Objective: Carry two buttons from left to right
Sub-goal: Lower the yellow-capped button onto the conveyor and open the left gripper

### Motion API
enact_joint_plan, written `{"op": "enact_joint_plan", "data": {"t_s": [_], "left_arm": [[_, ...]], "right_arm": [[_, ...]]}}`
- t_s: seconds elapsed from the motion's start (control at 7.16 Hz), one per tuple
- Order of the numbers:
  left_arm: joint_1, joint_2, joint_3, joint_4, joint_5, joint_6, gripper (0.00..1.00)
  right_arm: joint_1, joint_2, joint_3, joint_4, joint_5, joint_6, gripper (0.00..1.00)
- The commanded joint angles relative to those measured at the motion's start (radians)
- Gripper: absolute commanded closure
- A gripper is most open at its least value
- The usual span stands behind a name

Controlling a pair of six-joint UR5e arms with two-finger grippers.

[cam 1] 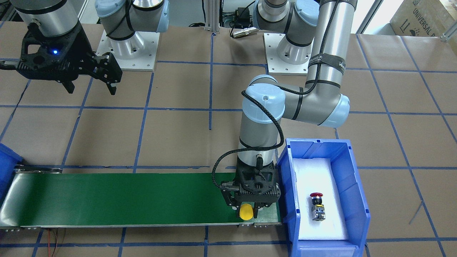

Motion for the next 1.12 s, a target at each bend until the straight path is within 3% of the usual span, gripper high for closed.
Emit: {"op": "enact_joint_plan", "data": {"t_s": [0.0, 0.98], "left_arm": [[-0.011, 0.032, -0.028, 0.001, 0.041, -0.014, 0.99], [-0.012, 0.046, -0.081, 0.000, 0.043, -0.017, 0.99]], "right_arm": [[0.000, 0.000, 0.000, 0.000, -0.001, 0.000, 0.00], [0.000, 0.000, 0.000, 0.000, -0.001, 0.000, 0.00]]}}
